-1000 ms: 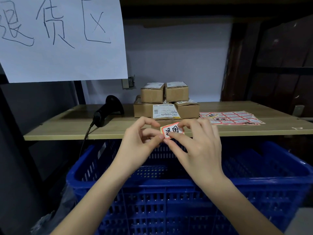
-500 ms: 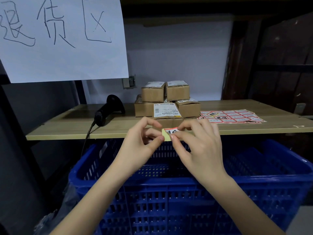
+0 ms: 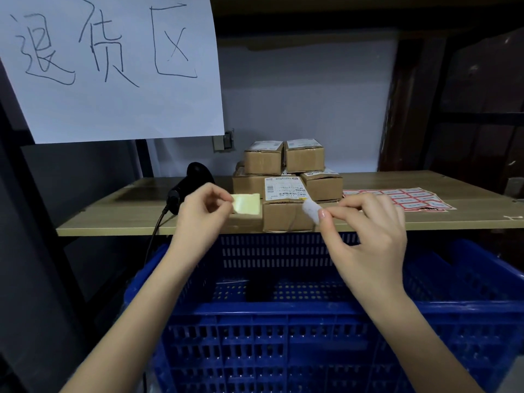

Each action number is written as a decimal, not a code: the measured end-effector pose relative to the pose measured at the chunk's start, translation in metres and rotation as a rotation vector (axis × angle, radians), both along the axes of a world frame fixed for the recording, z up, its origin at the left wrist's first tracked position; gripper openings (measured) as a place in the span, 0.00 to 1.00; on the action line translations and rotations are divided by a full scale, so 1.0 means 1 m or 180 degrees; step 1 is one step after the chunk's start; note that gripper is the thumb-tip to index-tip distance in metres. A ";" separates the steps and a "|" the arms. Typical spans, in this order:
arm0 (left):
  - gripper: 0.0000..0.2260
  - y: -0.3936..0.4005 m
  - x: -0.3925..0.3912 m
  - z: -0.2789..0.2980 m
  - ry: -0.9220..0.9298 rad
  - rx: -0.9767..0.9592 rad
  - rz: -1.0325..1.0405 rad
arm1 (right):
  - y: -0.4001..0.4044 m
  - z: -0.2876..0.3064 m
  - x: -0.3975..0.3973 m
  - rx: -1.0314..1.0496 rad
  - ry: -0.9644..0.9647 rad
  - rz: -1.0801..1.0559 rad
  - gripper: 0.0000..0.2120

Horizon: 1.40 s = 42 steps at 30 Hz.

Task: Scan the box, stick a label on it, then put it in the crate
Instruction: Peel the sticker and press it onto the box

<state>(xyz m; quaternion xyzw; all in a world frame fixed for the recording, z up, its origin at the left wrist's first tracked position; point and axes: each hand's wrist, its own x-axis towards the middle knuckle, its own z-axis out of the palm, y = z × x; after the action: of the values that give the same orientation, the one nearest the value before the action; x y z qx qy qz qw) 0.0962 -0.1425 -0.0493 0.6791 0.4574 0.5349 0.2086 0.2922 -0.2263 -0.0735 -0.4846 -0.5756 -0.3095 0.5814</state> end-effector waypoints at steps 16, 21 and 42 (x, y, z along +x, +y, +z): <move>0.14 0.053 0.007 -0.011 0.1928 -0.0212 0.1113 | -0.004 -0.008 0.007 0.0134 -0.0346 -0.0292 0.08; 0.13 -0.007 0.022 -0.001 0.0734 0.0058 0.0332 | -0.004 -0.011 0.006 0.0330 -0.0856 -0.0627 0.08; 0.08 -0.031 0.045 0.000 0.0299 -0.0169 -0.0772 | 0.015 0.016 0.014 -0.1894 0.0318 0.1231 0.06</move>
<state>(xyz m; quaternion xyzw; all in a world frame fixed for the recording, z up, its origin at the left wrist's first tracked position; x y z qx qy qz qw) 0.1412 -0.1740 -0.0496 0.7479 0.3953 0.4610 0.2680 0.3062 -0.2112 -0.0576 -0.5293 -0.6925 0.0114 0.4901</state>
